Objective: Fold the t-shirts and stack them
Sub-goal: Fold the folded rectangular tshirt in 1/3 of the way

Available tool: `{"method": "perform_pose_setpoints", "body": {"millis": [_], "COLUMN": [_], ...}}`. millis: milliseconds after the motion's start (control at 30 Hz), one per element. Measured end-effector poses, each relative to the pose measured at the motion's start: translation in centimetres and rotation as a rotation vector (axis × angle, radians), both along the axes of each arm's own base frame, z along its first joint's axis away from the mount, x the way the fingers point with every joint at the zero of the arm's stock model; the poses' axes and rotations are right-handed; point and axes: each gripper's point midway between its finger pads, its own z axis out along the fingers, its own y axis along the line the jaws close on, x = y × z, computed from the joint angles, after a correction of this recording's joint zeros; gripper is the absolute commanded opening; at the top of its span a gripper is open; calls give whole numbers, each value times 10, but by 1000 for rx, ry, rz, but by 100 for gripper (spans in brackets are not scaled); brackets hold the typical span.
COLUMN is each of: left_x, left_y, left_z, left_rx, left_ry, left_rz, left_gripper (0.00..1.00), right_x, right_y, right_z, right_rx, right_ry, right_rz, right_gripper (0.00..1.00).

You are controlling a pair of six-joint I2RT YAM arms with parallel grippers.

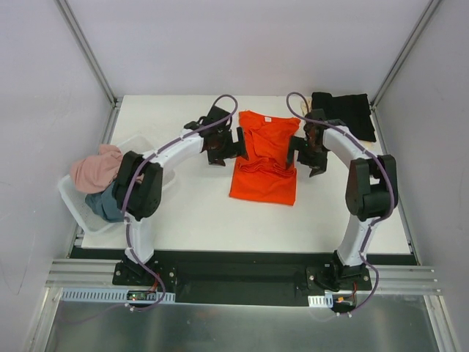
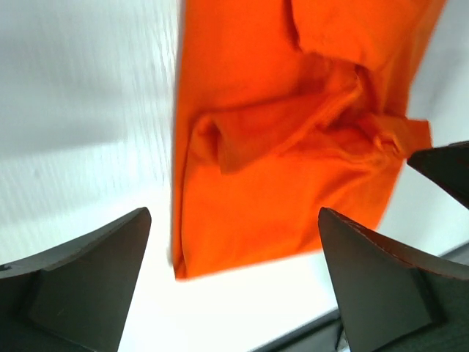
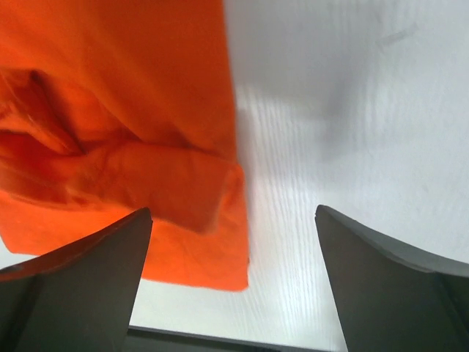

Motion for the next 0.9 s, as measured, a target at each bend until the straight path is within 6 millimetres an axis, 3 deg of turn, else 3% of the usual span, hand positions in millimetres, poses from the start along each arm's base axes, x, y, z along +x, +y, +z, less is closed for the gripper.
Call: {"method": "perform_pose_setpoints", "body": {"millis": [200, 300, 400, 533, 700, 833, 900], "left_x": [-37, -61, -89, -122, -143, -152, -153], "left_y": [23, 35, 48, 69, 85, 94, 96], "left_z": [54, 72, 72, 55, 46, 46, 47], "left_rx": [-37, -52, -49, -16, 0, -2, -1], "left_ry": [-88, -129, -134, -107, -100, -116, -123], "left_rz": [14, 19, 25, 37, 55, 77, 84], "left_gripper": [99, 99, 99, 99, 99, 99, 99], "right_x": [-34, -51, -69, -81, -72, -43, -17], "right_y": [-15, -16, 0, 31, 59, 80, 89], "right_z": [32, 48, 58, 55, 32, 6, -2], "right_rx": [-47, -76, -84, -56, -40, -49, -70], "right_ry": [-54, -102, -138, -138, -93, -71, -80], "right_rz": [-11, 9, 78, 171, 217, 222, 214], "right_gripper": [97, 97, 97, 97, 97, 97, 97]}}
